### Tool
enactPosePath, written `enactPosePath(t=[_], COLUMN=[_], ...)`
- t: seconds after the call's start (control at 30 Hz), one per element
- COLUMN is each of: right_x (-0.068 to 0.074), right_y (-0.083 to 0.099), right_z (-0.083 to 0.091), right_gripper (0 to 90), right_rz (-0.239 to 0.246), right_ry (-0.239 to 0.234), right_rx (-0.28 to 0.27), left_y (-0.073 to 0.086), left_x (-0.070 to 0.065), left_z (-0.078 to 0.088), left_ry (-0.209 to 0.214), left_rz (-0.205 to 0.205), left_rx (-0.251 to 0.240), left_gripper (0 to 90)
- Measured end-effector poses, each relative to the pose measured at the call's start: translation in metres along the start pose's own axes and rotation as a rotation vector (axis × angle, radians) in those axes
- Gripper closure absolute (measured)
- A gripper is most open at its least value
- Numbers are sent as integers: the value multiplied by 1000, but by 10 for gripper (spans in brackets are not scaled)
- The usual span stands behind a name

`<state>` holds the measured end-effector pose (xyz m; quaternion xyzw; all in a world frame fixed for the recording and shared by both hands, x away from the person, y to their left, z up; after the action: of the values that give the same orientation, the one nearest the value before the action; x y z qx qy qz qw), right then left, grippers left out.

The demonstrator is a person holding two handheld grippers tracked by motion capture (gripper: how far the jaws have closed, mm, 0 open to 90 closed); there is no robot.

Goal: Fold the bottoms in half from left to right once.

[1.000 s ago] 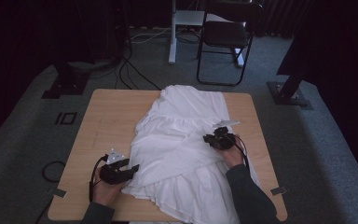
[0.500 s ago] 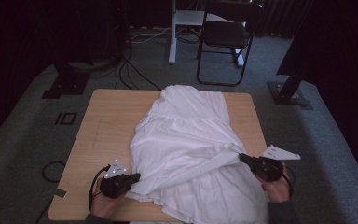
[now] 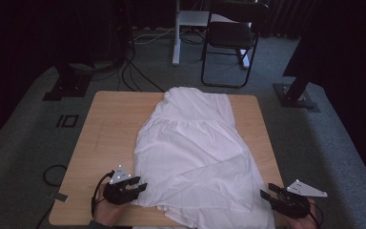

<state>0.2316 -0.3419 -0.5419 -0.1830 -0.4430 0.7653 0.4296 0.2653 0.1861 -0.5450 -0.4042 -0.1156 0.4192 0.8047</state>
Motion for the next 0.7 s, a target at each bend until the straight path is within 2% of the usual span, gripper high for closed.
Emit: enactPosePath(t=[0.07,0.17,0.23,0.27,0.3,0.33,0.37,0.4,0.43,0.5,0.57,0.67,0.7], right_x=[11,32,46,57,57,61,62,63,62,57,52,46,46], right_y=[-9,-17,-16,-14,-14,-12,-10,-10,-10,-11,-11,-9,-9], right_z=[-14,-42,-61,-77,-77,-84,-88,-89,-87,-80,-70,-54,-54], right_gripper=[464,443,427,438,438,498,594,701,779,886,897,900,900], right_rz=[27,66,109,153,153,171,194,212,209,185,171,168,168], right_ry=[-31,-104,-123,-119,-119,-114,-105,-91,-93,-75,-77,-74,-74], right_rx=[12,52,97,150,150,176,200,202,208,189,157,138,138], left_y=[3,9,11,12,13,13,14,14,15,16,16,15,15], left_x=[-1,-3,-3,-3,-3,-3,-4,-5,-5,-7,-8,-10,-10], left_z=[-4,-8,-10,-11,-12,-13,-14,-15,-16,-18,-19,-18,-18], left_ry=[6,11,15,16,17,16,15,15,11,17,27,32,32], left_rz=[5,8,12,12,16,12,6,-1,-12,-22,-26,-36,-36], left_rx=[13,32,41,44,48,52,58,64,75,92,96,100,100], left_gripper=[554,547,547,547,547,549,556,587,646,757,841,872,874])
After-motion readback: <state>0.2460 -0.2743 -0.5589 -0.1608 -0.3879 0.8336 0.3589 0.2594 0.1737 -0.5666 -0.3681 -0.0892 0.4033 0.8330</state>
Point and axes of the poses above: each handheld gripper's, and its own axes: z roughly backward along the jaws, y roughly out of its underside, x roughly to its left, the point moved 2 cm from there along -z, roughly forward along the jaws, and after that the axes turned 2 degrees about z, right-handed, at the moved point
